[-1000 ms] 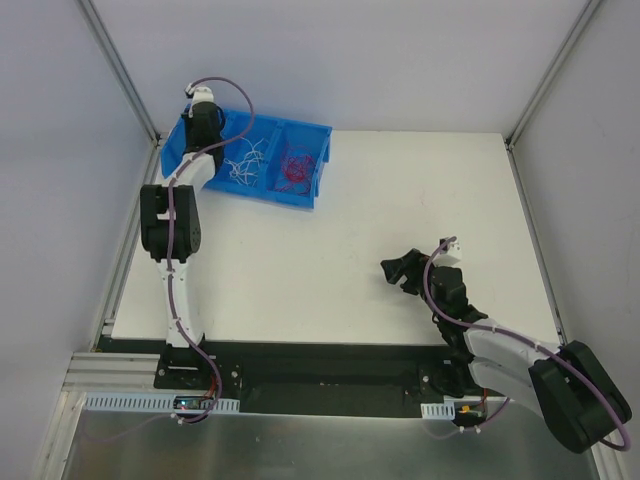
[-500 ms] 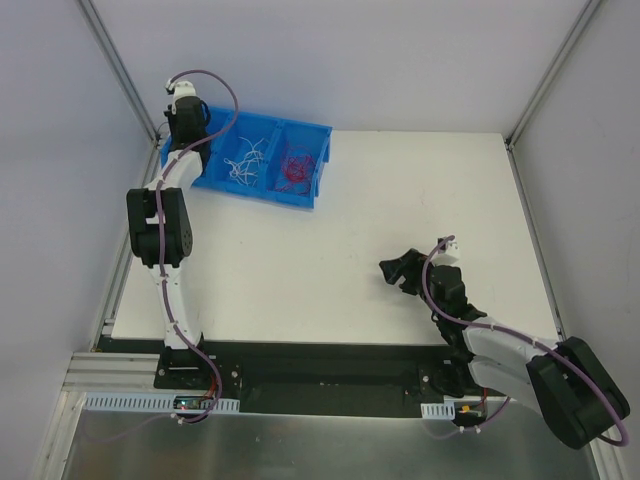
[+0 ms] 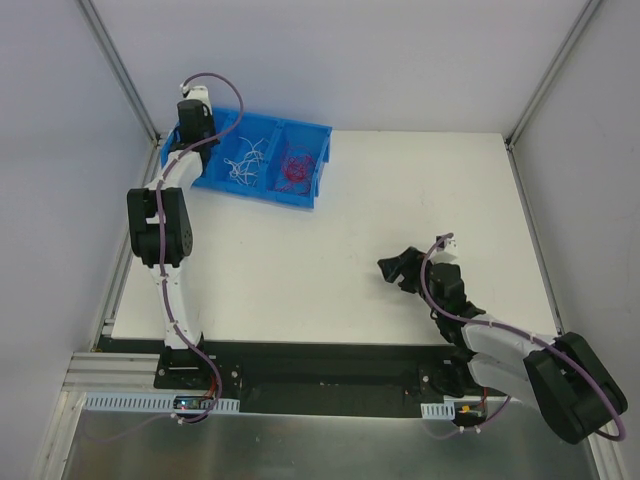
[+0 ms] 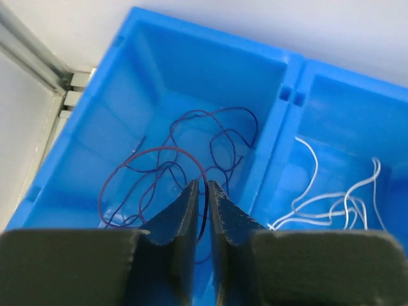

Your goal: Untangle the cables

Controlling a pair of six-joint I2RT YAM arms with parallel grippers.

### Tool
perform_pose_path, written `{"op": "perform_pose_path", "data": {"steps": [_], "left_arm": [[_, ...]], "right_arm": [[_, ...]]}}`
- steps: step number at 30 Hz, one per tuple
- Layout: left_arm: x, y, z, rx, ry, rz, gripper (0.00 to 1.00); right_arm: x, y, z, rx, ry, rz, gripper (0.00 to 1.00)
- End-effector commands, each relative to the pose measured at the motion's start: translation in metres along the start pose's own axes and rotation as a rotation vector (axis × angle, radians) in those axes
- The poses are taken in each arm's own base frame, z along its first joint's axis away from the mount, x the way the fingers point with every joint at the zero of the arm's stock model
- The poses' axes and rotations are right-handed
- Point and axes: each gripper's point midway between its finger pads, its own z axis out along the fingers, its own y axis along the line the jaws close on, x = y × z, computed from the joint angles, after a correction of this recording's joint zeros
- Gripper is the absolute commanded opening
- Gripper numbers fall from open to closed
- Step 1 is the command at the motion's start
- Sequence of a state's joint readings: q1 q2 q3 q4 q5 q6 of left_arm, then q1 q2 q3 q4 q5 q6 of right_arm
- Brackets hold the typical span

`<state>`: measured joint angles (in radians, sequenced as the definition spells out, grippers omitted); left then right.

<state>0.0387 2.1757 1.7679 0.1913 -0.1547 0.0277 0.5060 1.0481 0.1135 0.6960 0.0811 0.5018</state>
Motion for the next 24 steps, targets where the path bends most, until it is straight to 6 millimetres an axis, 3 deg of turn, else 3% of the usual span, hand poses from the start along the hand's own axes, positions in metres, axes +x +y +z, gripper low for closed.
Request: {"op": "perform_pose_path", "data": {"steps": [1, 2, 3, 5, 8, 11, 13, 17, 18, 21, 24], "left_arm": [[-0.006, -0.027, -0.013, 0.139, 0.056, -0.054, 0.34], [-0.01, -0.026, -0.02, 0.136, 0.068, -0.062, 0.58], [-0.015, -0.026, -0.027, 0.139, 0.072, -0.079, 0.68], [-0.028, -0.026, -0.048, 0.143, 0.059, -0.122, 0.79], [-0.055, -0.024, -0.092, 0.154, 0.028, -0.207, 0.85], [-0.075, -0.038, -0.147, 0.259, 0.001, -0.321, 0.87], [-0.079, -0.052, -0.183, 0.35, 0.005, -0.385, 0.87], [-0.057, -0.099, -0.254, 0.579, 0.08, -0.46, 0.91], [-0.056, -0.11, -0.274, 0.633, 0.059, -0.434, 0.91], [-0.024, -0.136, -0.344, 0.799, -0.001, -0.304, 0.91], [0.004, -0.153, -0.409, 0.974, -0.078, -0.218, 0.92]], "right_arm": [[-0.019, 0.025, 0.006, -0.075, -0.04, 0.014, 0.82], [-0.019, 0.025, 0.007, -0.074, -0.039, 0.012, 0.82], [-0.017, 0.027, 0.007, -0.083, -0.029, 0.006, 0.82], [-0.018, 0.029, 0.006, -0.096, -0.023, -0.003, 0.82], [-0.018, 0.03, 0.004, -0.098, -0.022, -0.021, 0.83], [-0.019, 0.032, 0.001, -0.102, -0.025, -0.041, 0.84], [-0.021, 0.039, -0.004, -0.133, -0.038, -0.059, 0.86], [-0.025, 0.038, -0.024, -0.122, -0.034, -0.128, 0.91], [-0.026, 0.034, -0.03, -0.1, -0.031, -0.154, 0.93], [-0.041, 0.033, -0.057, -0.079, -0.059, -0.246, 0.99], [-0.054, 0.03, -0.093, -0.069, -0.105, -0.285, 0.96]]}}
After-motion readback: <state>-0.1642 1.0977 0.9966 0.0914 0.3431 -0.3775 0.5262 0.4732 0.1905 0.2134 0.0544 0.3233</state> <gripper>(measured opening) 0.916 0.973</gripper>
